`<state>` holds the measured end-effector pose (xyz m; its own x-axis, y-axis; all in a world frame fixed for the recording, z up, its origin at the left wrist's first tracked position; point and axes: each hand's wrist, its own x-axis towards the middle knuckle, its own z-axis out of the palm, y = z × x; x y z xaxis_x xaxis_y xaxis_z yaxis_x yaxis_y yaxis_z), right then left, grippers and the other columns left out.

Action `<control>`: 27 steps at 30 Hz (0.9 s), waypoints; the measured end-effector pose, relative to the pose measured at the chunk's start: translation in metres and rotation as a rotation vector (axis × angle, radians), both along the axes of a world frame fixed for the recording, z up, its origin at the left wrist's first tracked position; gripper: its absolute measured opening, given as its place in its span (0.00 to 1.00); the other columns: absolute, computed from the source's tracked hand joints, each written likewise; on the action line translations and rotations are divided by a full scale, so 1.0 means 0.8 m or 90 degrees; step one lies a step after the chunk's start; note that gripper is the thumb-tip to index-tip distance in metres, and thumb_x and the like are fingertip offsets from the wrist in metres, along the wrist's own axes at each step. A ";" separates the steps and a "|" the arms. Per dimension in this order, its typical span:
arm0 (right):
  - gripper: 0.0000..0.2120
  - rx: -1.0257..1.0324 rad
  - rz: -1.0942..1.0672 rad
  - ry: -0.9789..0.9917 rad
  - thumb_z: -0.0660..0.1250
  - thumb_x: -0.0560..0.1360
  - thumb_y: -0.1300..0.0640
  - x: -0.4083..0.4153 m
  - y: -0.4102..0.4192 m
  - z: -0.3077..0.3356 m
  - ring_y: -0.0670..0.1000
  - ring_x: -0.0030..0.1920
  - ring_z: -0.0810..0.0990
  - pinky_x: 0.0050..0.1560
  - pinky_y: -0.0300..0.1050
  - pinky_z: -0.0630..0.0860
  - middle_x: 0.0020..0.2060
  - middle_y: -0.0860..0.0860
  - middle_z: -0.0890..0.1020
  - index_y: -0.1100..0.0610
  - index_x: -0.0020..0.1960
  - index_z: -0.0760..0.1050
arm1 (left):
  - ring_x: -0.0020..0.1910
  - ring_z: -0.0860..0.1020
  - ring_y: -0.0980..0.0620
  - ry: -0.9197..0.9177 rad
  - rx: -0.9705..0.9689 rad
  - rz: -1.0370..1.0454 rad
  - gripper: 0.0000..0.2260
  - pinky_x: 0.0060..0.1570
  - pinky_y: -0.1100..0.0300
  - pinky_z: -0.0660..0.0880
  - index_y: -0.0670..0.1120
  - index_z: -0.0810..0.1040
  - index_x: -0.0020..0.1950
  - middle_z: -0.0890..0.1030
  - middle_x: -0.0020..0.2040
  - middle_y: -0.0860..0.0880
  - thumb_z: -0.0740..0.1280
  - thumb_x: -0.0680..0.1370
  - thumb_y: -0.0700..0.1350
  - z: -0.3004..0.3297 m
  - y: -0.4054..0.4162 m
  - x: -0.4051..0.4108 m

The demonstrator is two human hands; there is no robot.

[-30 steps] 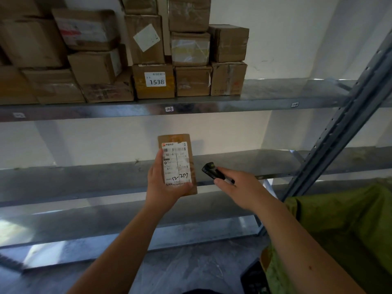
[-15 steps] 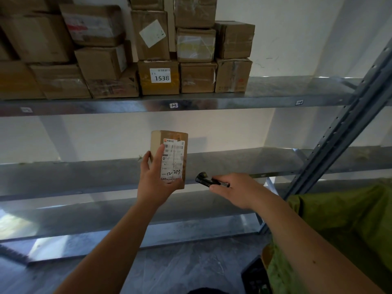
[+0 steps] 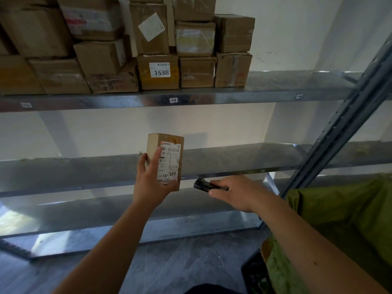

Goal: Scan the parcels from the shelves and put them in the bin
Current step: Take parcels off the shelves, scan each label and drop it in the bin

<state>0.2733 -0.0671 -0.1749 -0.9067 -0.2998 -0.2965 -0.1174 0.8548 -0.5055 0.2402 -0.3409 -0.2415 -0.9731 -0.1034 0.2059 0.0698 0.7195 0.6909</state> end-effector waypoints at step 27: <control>0.13 -0.426 -0.215 -0.119 0.57 0.82 0.43 0.022 -0.001 -0.025 0.55 0.44 0.81 0.44 0.52 0.77 0.47 0.58 0.81 0.44 0.61 0.75 | 0.77 0.63 0.44 0.025 0.078 -0.049 0.55 0.67 0.44 0.75 0.75 0.46 0.78 0.53 0.81 0.51 0.83 0.67 0.55 0.005 0.032 0.007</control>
